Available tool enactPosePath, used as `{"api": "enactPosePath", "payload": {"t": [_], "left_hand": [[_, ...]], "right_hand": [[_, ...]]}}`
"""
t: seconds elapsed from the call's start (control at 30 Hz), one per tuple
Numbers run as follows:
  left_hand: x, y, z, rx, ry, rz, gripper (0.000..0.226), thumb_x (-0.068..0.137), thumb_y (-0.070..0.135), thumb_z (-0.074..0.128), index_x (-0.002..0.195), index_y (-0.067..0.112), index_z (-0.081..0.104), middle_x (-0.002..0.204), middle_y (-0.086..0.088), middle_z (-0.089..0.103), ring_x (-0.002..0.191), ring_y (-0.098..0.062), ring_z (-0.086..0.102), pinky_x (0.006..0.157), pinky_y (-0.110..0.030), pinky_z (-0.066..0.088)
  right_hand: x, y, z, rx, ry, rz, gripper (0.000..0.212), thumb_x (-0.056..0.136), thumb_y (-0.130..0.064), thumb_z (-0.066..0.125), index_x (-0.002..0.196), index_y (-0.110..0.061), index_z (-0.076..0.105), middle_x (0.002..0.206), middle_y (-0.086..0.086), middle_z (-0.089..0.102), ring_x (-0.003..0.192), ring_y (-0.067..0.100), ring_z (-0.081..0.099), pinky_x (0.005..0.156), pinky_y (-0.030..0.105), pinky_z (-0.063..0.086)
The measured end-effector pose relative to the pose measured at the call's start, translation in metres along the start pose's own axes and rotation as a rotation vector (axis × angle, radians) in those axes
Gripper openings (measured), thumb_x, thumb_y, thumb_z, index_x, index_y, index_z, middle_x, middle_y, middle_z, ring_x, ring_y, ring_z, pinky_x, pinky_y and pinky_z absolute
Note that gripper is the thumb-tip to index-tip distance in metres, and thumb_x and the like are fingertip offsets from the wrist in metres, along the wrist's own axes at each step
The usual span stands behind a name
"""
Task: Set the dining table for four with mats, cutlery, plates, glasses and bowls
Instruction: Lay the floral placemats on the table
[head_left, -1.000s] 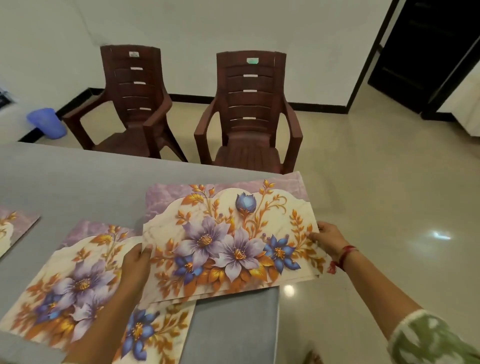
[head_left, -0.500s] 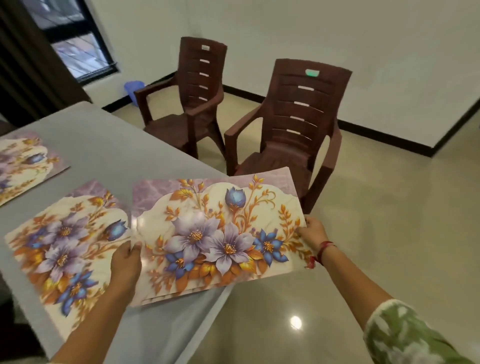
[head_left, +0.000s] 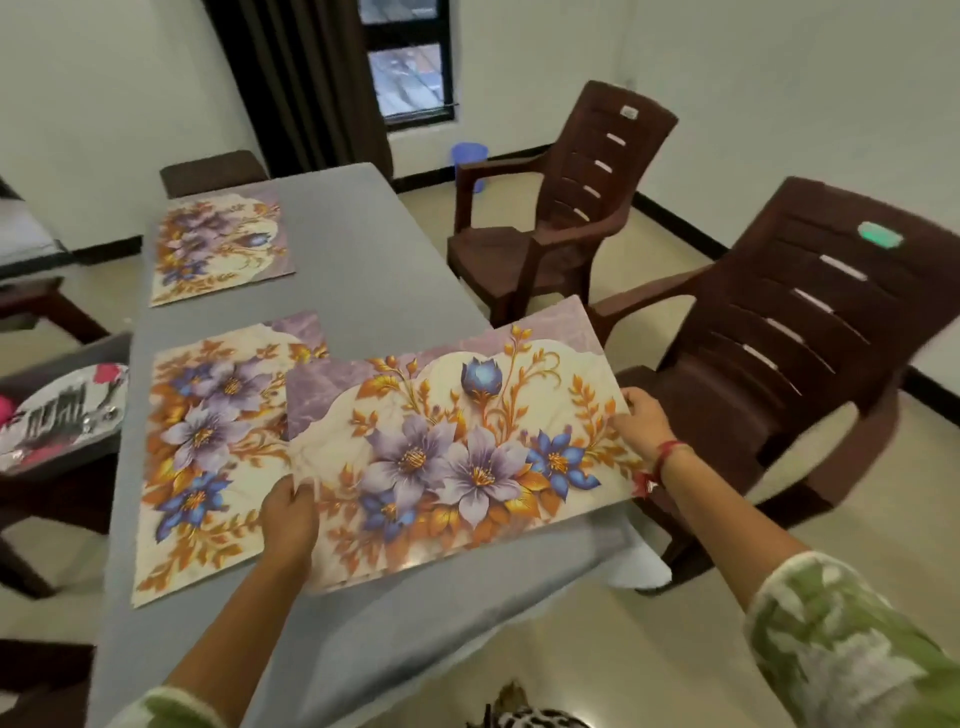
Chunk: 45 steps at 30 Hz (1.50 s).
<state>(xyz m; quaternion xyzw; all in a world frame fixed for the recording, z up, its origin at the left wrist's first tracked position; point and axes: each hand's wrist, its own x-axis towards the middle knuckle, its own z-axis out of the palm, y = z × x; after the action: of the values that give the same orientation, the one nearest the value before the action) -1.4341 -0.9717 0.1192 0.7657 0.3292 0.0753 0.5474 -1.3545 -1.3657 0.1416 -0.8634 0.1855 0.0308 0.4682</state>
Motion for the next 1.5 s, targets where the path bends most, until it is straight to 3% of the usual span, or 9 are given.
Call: {"api": "enactPosePath", "payload": {"t": [0.27,0.43,0.6,0.73,0.9,1.0,1.17,1.4,1.5], "left_hand": [[-0.033,-0.001,0.010,-0.127,-0.002,-0.120,0.032,0.091,-0.003,0.052,0.119,0.010,0.045,0.105,-0.008,0.058,0.086,-0.019,0.058,0.066,-0.028,0.049],[-0.065,-0.004,0.025,-0.076,0.153,-0.225,0.035,0.068,0.013,0.070,0.099,0.014,0.054,0.102,-0.012,0.062,0.091,-0.028,0.062,0.079,-0.042,0.053],[-0.109,0.011,0.083,-0.158,0.282,-0.379,0.045,0.067,-0.001,0.074,0.103,0.006,0.048,0.088,-0.008,0.063,0.079,-0.021,0.062,0.049,-0.014,0.050],[-0.130,0.009,0.115,-0.061,0.267,-0.447,0.069,0.040,0.029,0.083,0.101,0.007,0.059,0.088,-0.001,0.072,0.080,-0.012,0.067,0.064,-0.022,0.052],[-0.158,0.003,0.151,-0.294,0.354,-0.656,0.051,0.067,0.000,0.082,0.111,0.005,0.058,0.101,-0.012,0.070,0.088,-0.025,0.068,0.070,-0.038,0.058],[-0.168,0.006,0.175,-0.354,0.348,-0.709,0.039,0.077,0.000,0.074,0.112,0.000,0.056,0.083,-0.010,0.067,0.062,-0.015,0.066,0.053,-0.029,0.056],[-0.161,0.021,0.203,-0.222,0.417,-0.819,0.021,0.092,0.015,0.059,0.105,-0.001,0.058,0.079,-0.014,0.069,0.061,-0.018,0.069,0.065,-0.035,0.060],[-0.139,0.037,0.204,0.045,0.356,-0.969,0.034,0.092,0.022,0.060,0.123,0.011,0.053,0.092,-0.015,0.070,0.071,-0.024,0.066,0.069,-0.032,0.054],[-0.132,0.047,0.203,0.050,0.401,-1.092,0.047,0.088,0.021,0.065,0.129,0.001,0.052,0.068,-0.007,0.066,0.055,-0.017,0.063,0.051,-0.025,0.052]], "right_hand": [[0.112,-0.066,0.026,-0.212,-0.306,-0.205,0.019,0.083,0.000,0.055,0.097,-0.011,0.063,0.091,0.009,0.062,0.095,0.027,0.060,0.077,0.029,0.044],[0.184,-0.111,0.077,-0.308,-0.541,-0.428,0.022,0.084,-0.001,0.054,0.102,-0.010,0.063,0.096,0.008,0.062,0.099,0.027,0.059,0.082,0.034,0.046],[0.239,-0.142,0.120,-0.440,-0.739,-0.583,0.028,0.082,0.005,0.055,0.108,-0.003,0.063,0.094,0.007,0.059,0.093,0.023,0.056,0.077,0.025,0.040],[0.260,-0.159,0.149,-0.472,-0.799,-0.667,0.033,0.078,0.006,0.055,0.106,-0.008,0.066,0.101,0.012,0.066,0.094,0.023,0.059,0.077,0.025,0.041],[0.263,-0.181,0.178,-0.562,-0.855,-0.830,0.034,0.081,0.003,0.050,0.111,-0.007,0.063,0.110,0.018,0.064,0.104,0.034,0.057,0.088,0.035,0.044],[0.259,-0.193,0.191,-0.623,-0.887,-0.943,0.036,0.082,0.005,0.047,0.115,-0.004,0.060,0.114,0.021,0.062,0.107,0.037,0.055,0.091,0.037,0.042],[0.265,-0.223,0.219,-0.706,-0.972,-1.012,0.037,0.082,0.005,0.050,0.117,-0.003,0.059,0.115,0.022,0.061,0.108,0.037,0.054,0.091,0.036,0.042],[0.298,-0.255,0.274,-1.105,-1.253,-1.041,0.021,0.079,-0.006,0.068,0.100,-0.003,0.065,0.098,0.018,0.064,0.083,0.027,0.056,0.069,0.029,0.043],[0.306,-0.260,0.287,-1.192,-1.342,-1.016,0.017,0.079,-0.008,0.070,0.093,-0.002,0.064,0.085,0.014,0.060,0.072,0.025,0.055,0.056,0.027,0.046]]}}
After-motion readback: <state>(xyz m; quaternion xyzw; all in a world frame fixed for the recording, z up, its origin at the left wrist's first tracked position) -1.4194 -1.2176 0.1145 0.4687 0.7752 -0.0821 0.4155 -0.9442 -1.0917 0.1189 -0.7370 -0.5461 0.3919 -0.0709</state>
